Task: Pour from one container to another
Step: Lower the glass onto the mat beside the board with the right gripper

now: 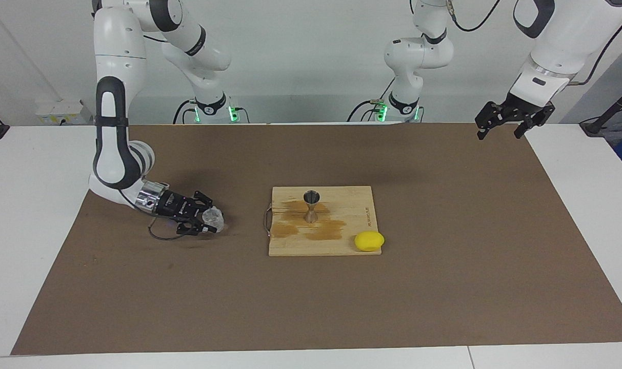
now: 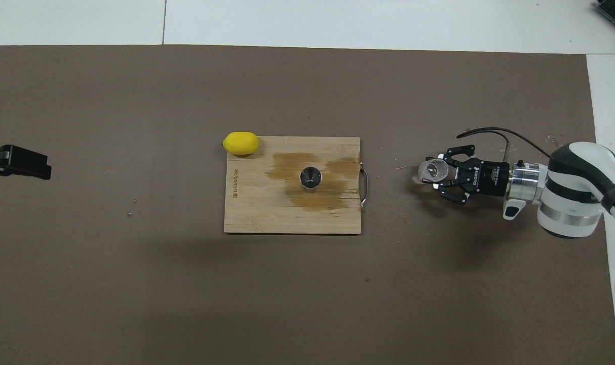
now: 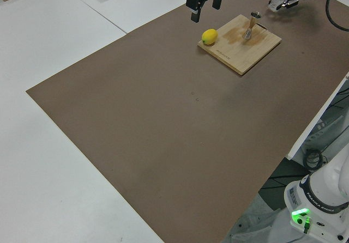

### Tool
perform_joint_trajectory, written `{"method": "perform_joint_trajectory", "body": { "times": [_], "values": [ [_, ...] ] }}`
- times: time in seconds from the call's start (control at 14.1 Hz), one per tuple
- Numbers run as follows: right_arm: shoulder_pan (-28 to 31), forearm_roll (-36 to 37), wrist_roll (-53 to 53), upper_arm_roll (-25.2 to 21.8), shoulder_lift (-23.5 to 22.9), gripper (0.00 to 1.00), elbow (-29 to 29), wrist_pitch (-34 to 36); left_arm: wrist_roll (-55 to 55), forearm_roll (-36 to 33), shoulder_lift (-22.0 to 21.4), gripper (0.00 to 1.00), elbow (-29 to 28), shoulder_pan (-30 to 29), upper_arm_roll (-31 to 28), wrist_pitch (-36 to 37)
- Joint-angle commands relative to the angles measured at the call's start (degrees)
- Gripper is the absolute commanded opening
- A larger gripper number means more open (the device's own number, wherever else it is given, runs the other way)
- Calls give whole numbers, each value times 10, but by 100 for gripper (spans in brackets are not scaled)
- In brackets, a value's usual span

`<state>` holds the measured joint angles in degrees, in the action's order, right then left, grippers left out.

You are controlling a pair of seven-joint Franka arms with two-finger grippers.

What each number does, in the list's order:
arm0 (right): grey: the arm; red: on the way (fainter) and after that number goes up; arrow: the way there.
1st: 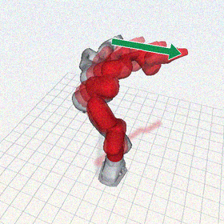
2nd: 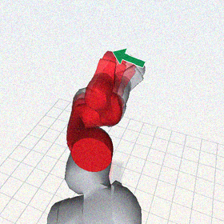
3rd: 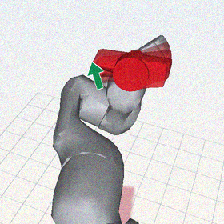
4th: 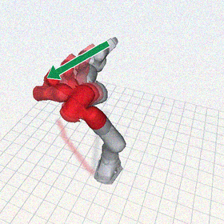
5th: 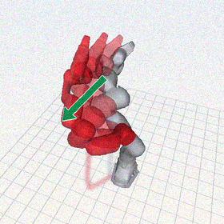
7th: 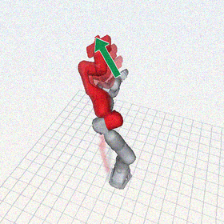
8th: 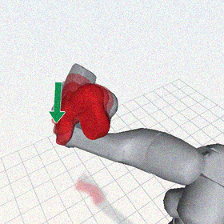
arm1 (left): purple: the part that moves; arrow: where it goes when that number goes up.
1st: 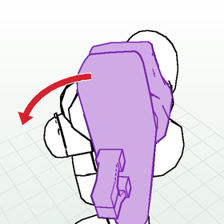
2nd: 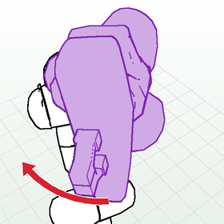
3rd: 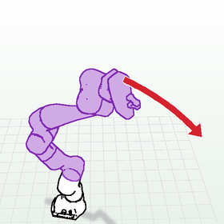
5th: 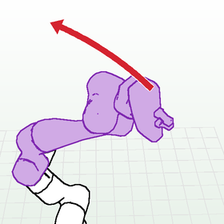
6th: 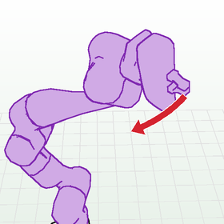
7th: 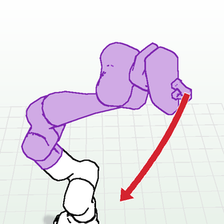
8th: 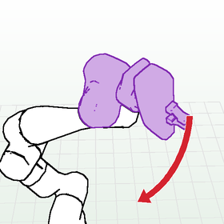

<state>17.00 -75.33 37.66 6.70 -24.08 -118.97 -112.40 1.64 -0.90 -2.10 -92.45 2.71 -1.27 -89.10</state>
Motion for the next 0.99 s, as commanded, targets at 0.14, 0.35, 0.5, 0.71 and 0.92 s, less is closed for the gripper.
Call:
{"method": "perform_joint_trajectory", "body": {
  "times": [0.14,0.35,0.5,0.71,0.92],
  "values": [
    [24,23,-20,7,-2,0,-3,7,-5,-7,-11,100,-6,7,-5,7],
    [35,34,-22,7,-2,0,-3,8,-5,-7,-11,100,-6,7,-5,7],
    [35,34,-22,7,-2,0,-5,8,-5,-7,-11,100,-6,7,-5,7],
    [30,33,-22,8,-3,0,-5,6,-5,-7,-11,100,-6,7,-5,7],
    [29,33,-23,8,-5,0,-8,3,-5,-7,-11,100,-6,7,-5,7]
  ]
}}
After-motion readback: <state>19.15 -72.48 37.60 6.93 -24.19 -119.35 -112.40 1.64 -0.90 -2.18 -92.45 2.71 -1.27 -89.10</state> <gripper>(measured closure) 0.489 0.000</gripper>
